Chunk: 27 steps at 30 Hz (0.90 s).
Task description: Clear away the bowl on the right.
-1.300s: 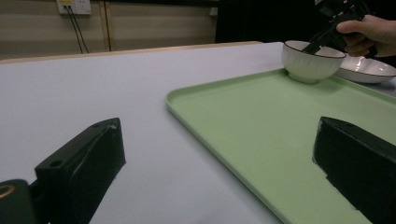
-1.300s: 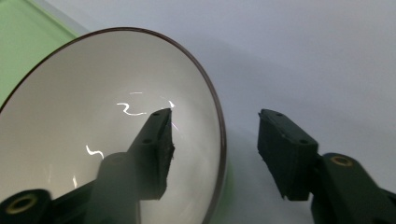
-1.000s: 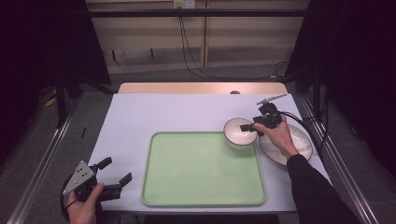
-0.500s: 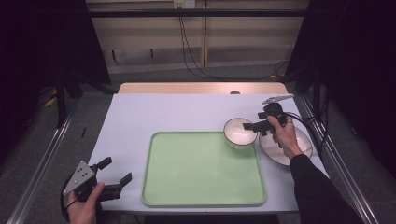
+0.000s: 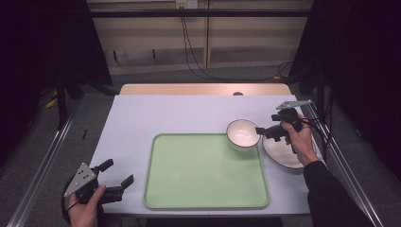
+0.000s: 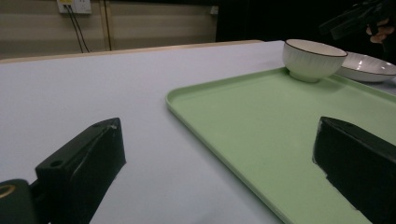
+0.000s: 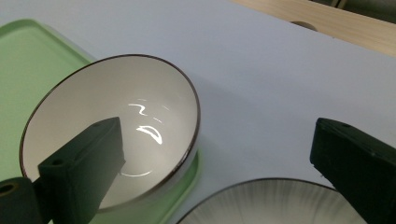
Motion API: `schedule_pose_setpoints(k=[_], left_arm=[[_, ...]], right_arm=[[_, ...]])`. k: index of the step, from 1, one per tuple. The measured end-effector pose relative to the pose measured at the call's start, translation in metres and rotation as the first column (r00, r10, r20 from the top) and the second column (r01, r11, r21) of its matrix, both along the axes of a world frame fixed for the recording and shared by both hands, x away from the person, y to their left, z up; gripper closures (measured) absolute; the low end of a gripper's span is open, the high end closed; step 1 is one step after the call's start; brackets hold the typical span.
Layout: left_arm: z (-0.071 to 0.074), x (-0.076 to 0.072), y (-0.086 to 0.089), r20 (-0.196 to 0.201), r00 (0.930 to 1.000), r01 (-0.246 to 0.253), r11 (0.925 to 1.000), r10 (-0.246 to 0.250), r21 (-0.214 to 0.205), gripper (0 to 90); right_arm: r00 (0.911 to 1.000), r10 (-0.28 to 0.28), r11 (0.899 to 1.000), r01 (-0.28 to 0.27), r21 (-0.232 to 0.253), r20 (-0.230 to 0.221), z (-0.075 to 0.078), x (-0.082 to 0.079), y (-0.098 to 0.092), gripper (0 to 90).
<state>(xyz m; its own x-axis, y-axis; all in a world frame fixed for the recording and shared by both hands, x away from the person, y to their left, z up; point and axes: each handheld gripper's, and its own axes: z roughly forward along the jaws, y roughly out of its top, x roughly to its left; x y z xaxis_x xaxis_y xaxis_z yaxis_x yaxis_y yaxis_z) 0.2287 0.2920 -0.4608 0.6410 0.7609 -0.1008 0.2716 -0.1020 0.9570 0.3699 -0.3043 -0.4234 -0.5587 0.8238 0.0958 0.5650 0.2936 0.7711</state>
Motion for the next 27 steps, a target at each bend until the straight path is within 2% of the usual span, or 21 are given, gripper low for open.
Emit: schedule_pose_setpoints(k=[3, 7, 8, 13, 17, 18, 24, 27], left_arm=[[0.000, 0.000, 0.000, 0.003, 1.0000, -0.004, 1.0000, 0.004, 0.005, 2.2], [0.000, 0.000, 0.000, 0.002, 1.0000, -0.006, 1.0000, 0.006, 0.004, 2.2], [0.000, 0.000, 0.000, 0.002, 1.0000, -0.004, 1.0000, 0.004, 0.003, 2.1], [0.000, 0.000, 0.000, 0.000, 1.0000, -0.003, 1.0000, 0.003, 0.009, 2.2], [0.000, -0.001, 0.000, 0.002, 1.0000, -0.002, 1.0000, 0.002, 0.005, 2.2], [0.000, -0.001, 0.000, 0.002, 1.0000, -0.003, 1.0000, 0.003, 0.006, 2.2], [0.001, -0.001, 0.000, 0.005, 1.0000, -0.002, 1.0000, 0.002, 0.007, 2.2], [0.001, -0.001, 0.000, 0.004, 1.0000, -0.003, 1.0000, 0.003, 0.006, 2.1]], right_arm=[[1.0000, -0.002, 1.000, 0.002, -0.025, 0.003, -0.001, -0.007, -0.001, 2.7], [0.9983, -0.041, 0.998, 0.043, -0.043, 0.042, -0.002, -0.018, -0.004, 2.2], [0.9967, -0.056, 0.998, 0.058, -0.036, 0.059, -0.002, -0.023, -0.005, 2.5], [0.9939, -0.086, 0.996, 0.087, -0.007, 0.068, -0.002, -0.032, -0.010, 2.5], [0.9922, -0.090, 0.996, 0.092, -0.013, 0.086, -0.001, -0.042, -0.013, 2.4], [0.9917, -0.094, 0.996, 0.093, 0.011, 0.088, -0.001, -0.047, -0.017, 2.5], [0.9895, -0.104, 0.995, 0.102, 0.023, 0.100, 0.000, -0.060, -0.023, 2.3], [0.9911, -0.101, 0.992, 0.094, 0.086, 0.087, 0.000, -0.067, -0.024, 2.7]])
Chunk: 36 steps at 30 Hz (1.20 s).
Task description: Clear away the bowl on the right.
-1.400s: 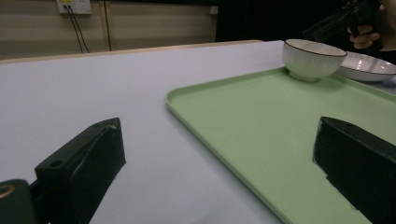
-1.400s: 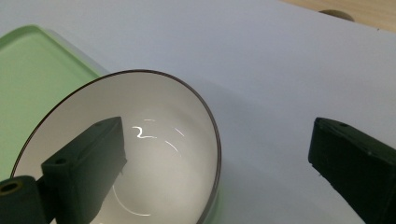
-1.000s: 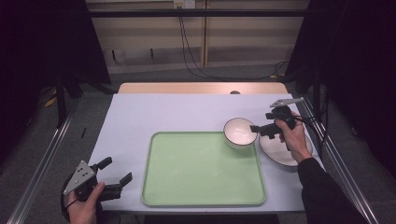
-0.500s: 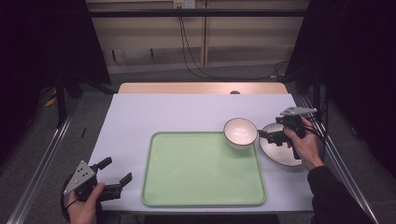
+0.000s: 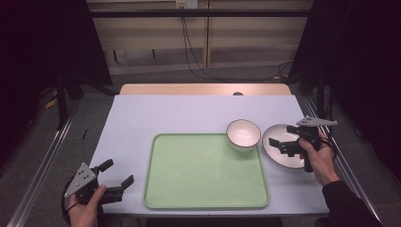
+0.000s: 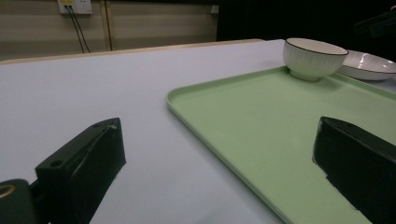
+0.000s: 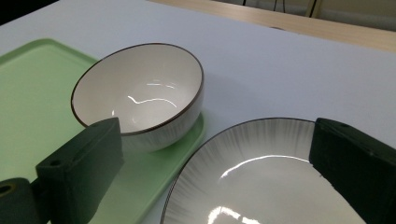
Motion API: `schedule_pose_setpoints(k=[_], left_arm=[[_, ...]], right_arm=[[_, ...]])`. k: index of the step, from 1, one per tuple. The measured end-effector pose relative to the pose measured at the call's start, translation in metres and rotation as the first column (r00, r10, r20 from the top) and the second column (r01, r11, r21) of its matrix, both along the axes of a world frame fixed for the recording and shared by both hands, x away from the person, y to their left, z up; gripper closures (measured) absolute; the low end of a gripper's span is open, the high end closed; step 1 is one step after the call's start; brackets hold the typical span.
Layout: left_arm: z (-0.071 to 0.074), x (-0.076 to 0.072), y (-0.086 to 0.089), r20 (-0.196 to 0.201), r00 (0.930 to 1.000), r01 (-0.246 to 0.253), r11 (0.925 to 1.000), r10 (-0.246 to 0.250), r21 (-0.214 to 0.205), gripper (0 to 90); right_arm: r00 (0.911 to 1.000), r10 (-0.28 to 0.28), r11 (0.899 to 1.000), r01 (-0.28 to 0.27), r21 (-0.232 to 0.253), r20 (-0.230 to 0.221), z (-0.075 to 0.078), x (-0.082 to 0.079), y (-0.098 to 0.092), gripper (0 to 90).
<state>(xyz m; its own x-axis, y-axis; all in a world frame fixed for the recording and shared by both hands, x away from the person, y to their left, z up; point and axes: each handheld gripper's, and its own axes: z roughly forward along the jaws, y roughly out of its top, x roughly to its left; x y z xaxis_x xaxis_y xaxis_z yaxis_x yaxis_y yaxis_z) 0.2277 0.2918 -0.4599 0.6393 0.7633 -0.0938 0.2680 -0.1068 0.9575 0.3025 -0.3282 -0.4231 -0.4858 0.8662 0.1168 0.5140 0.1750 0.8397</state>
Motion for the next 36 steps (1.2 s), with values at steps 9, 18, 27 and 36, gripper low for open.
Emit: schedule_pose_setpoints(k=[9, 18, 27, 36], left_arm=[[0.000, 0.000, 0.000, 0.001, 1.0000, -0.002, 1.0000, 0.002, -0.002, 2.2], [0.000, -0.001, 0.000, 0.001, 1.0000, -0.007, 0.9999, 0.007, -0.011, 2.2], [0.001, -0.001, -0.001, -0.001, 0.9999, -0.015, 0.9997, 0.015, -0.018, 2.0], [0.001, -0.002, -0.002, -0.002, 0.9998, -0.019, 0.9995, 0.019, -0.026, 2.0]], right_arm=[[0.9990, -0.010, 0.999, 0.011, -0.041, 0.044, -0.001, -0.024, -0.003, 2.4], [0.9948, -0.049, 0.998, 0.051, -0.025, 0.089, 0.000, -0.044, -0.015, 2.5], [0.9885, -0.079, 0.997, 0.080, 0.001, 0.129, -0.001, -0.068, -0.025, 2.5], [0.9832, -0.107, 0.994, 0.105, 0.022, 0.148, -0.004, -0.085, -0.032, 2.5]])
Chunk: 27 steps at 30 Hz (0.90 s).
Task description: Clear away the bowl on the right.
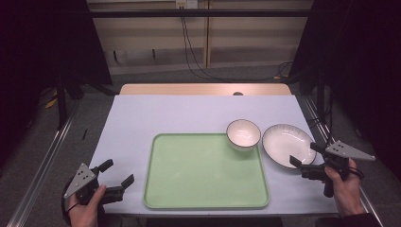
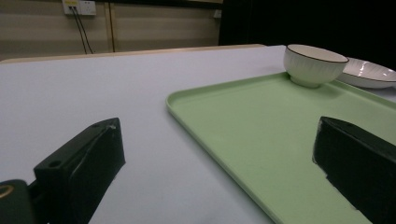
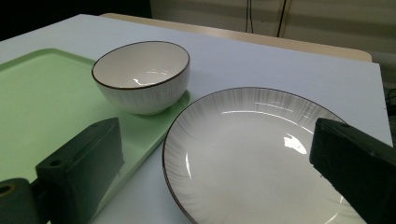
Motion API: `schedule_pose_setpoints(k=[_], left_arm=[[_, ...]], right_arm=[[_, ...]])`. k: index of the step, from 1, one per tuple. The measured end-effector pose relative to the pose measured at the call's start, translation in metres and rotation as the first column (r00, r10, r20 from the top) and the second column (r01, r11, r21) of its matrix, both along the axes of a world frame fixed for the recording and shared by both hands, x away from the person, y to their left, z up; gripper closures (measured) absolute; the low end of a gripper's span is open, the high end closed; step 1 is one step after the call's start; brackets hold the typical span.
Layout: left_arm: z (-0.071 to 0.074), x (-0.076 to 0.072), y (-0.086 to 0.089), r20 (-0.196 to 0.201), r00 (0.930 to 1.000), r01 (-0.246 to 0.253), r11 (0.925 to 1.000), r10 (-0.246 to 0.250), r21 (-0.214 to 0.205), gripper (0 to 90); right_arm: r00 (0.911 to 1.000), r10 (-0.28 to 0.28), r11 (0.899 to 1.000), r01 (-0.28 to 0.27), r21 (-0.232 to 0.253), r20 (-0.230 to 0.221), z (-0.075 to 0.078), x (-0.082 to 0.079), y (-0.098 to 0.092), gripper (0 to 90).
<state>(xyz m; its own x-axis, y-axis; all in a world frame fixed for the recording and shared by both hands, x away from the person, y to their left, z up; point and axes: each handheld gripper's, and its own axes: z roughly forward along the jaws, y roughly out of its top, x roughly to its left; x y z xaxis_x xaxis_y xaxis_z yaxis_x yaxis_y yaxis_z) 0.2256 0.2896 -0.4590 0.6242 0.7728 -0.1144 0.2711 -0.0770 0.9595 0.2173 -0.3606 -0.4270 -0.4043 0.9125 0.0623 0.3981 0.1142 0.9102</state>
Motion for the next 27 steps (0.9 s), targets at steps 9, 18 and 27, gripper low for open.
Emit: schedule_pose_setpoints(k=[9, 18, 27], left_arm=[[0.000, 0.000, -0.001, 0.001, 0.9999, -0.014, 0.9999, 0.014, -0.004, 1.9], [0.001, -0.002, -0.002, 0.009, 0.9997, -0.022, 0.9997, 0.022, -0.008, 1.9], [0.000, 0.000, -0.001, 0.000, 0.9999, -0.017, 0.9997, 0.017, -0.017, 1.9]], right_arm=[[0.9999, -0.003, 1.000, 0.003, 0.027, 0.015, -0.003, -0.015, -0.005, 2.5], [1.0000, 0.001, 0.999, -0.001, 0.032, 0.001, -0.014, -0.026, -0.010, 2.4], [0.9997, -0.022, 0.997, 0.023, 0.069, -0.006, -0.017, -0.029, -0.017, 3.1]])
